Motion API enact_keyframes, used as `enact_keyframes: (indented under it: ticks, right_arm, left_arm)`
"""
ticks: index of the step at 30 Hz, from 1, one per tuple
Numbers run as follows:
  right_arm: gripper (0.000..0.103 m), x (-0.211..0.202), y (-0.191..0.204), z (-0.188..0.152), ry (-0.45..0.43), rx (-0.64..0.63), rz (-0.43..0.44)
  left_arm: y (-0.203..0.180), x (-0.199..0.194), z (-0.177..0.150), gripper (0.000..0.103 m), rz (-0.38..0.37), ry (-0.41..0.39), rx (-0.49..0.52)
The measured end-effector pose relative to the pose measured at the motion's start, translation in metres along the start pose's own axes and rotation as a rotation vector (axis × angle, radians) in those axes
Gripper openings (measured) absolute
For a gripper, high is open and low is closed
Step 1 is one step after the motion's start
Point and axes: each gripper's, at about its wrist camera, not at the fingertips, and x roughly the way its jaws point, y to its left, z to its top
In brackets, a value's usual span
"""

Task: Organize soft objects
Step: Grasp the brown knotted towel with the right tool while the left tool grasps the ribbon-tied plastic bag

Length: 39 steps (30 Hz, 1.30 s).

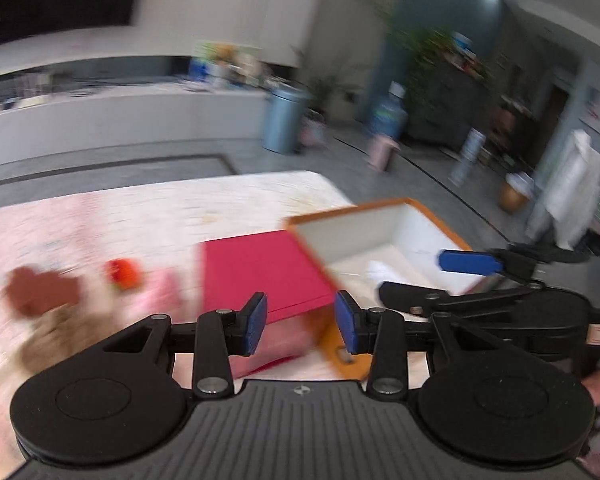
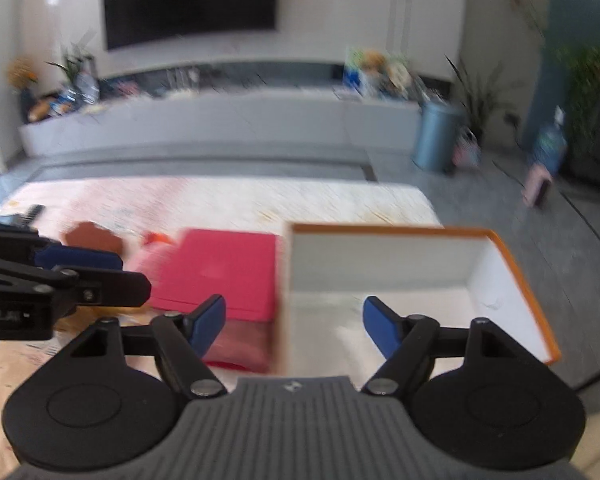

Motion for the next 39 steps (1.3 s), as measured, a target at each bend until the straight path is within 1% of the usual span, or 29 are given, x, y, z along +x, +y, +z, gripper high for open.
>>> enact_keyframes:
  ticks: [4,7,11,15,19,20,21,25,29,32,35,39]
  right_arm:
    - [0.078,0.000,0.043,-0.010,-0.051,-0.008,0.048]
    - [0.078,0.006,0.072,-0.020,-0.077,-0.014,0.069]
    - [0.078,0.020,0.106,-0.032,-0.050,-0.015,0.078]
    - [0.078,0.038,0.135,-0.042,0.000,-0.060,0.088]
    - [0.080,0.054,0.155,-0.044,0.048,-0.095,0.120]
    - [0.084,0.059,0.159,-0.043,0.060,-0.101,0.125]
    - [0.085,0.065,0.163,-0.042,0.071,-0.106,0.132]
    - [0.086,0.089,0.181,-0.034,0.107,-0.117,0.153]
    - [0.086,0.117,0.195,-0.028,0.162,-0.108,0.159]
    - [0.088,0.138,0.203,-0.023,0.204,-0.085,0.172]
    - [0.094,0.157,0.210,-0.020,0.228,-0.064,0.179]
    - [0.094,0.181,0.215,-0.017,0.277,-0.033,0.188]
  left_arm:
    - [0.038,-0.032,-0.022,0.046,0.121,-0.035,-0.060]
    - [0.064,-0.046,-0.037,0.046,0.189,-0.033,-0.109]
    - [0.096,-0.055,-0.054,0.046,0.254,-0.008,-0.167]
    - [0.122,-0.055,-0.065,0.046,0.279,0.005,-0.218]
    - [0.147,-0.052,-0.070,0.046,0.303,0.031,-0.305]
    - [0.153,-0.051,-0.070,0.046,0.308,0.037,-0.314]
    - [0.157,-0.049,-0.070,0.046,0.318,0.044,-0.321]
    - [0.168,-0.046,-0.082,0.046,0.358,0.058,-0.341]
    - [0.189,-0.038,-0.075,0.046,0.396,0.074,-0.373]
    - [0.206,-0.029,-0.072,0.046,0.394,0.084,-0.386]
    - [0.217,-0.022,-0.075,0.046,0.372,0.082,-0.408]
    - [0.229,-0.018,-0.081,0.046,0.366,0.092,-0.456]
